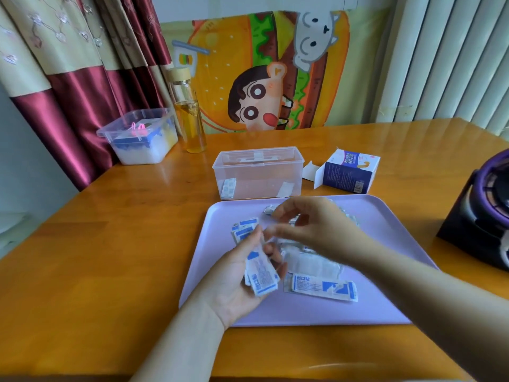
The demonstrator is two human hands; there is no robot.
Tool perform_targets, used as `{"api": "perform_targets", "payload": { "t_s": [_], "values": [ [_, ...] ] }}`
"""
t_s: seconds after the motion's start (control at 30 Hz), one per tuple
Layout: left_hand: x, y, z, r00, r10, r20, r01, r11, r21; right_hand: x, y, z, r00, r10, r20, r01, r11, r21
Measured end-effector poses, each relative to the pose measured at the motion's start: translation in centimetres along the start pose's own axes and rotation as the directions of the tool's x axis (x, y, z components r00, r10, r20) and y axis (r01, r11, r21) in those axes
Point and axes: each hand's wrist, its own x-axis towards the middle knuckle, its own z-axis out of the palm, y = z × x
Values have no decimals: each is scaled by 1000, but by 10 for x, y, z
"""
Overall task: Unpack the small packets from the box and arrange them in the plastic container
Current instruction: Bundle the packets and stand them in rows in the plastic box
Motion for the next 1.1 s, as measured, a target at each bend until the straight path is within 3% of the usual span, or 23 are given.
{"api": "perform_targets", "payload": {
  "t_s": [0.07,0.17,0.27,0.4,0.77,0.83,0.93,1.1],
  "values": [
    [6,3,-7,998,17,-58,-21,997,-70,2,-1,-17,990,23,141,6,979,-202],
    [11,10,-16,989,55,-137,-63,996,-60,-7,2,-22,886,210,413,73,817,-572],
    [12,12,-19,986,62,-153,-67,997,-25,-15,9,-13,829,342,442,82,708,-702],
    [10,11,-20,990,38,-134,-47,997,-58,-10,13,-10,792,363,491,95,721,-687],
    [10,7,-19,993,54,-108,-57,998,-27,-3,8,-38,889,294,352,-73,849,-523],
    [10,4,-17,994,57,-91,-57,998,3,-5,5,-37,869,286,404,-63,874,-482],
    [10,3,-15,994,66,-85,-64,998,21,-15,9,-21,800,308,516,31,836,-547],
    [8,7,-16,993,81,-86,-80,997,21,-20,12,-11,785,341,517,84,768,-634]
  ]
}}
